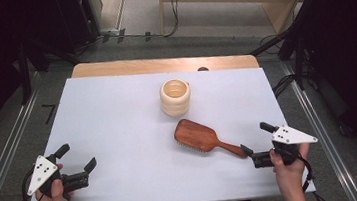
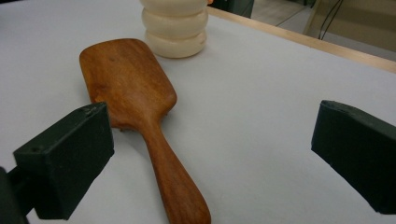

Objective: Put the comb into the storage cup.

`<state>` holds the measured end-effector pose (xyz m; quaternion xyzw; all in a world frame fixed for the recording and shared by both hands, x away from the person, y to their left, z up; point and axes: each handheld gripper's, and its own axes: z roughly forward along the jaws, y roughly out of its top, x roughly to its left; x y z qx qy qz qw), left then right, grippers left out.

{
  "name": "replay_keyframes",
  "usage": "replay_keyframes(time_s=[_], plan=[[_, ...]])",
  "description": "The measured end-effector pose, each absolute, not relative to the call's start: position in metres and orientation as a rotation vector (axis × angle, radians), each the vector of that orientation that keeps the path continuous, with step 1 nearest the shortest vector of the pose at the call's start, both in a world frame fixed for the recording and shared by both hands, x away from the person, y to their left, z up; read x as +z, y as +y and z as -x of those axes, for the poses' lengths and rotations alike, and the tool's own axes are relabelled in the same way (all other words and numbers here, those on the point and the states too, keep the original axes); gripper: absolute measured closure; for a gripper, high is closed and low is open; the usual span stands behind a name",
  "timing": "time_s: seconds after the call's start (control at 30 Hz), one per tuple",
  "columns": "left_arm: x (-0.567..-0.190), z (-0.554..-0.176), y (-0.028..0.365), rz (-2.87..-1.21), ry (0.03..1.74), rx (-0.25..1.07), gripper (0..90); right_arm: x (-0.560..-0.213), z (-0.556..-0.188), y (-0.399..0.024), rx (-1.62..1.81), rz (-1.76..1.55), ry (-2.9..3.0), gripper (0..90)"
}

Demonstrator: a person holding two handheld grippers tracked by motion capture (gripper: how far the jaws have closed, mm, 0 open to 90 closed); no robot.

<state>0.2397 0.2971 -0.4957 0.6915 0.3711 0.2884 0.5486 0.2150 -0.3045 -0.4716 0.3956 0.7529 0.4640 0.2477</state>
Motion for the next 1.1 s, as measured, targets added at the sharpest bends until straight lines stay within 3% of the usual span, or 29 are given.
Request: replay_keyframes(time_s=[0.67,1.1], plan=[[-0.496,-0.238,0.297,-1.649,0.865,0.663,0.0,-0.434,-0.251,-0.269,1.112,-0.969,2.268,0.0],[-0.496,-0.239,0.297,-1.654,0.873,0.659,0.0,-0.431,-0.269,-0.243,0.925,-0.916,2.444,0.0]])
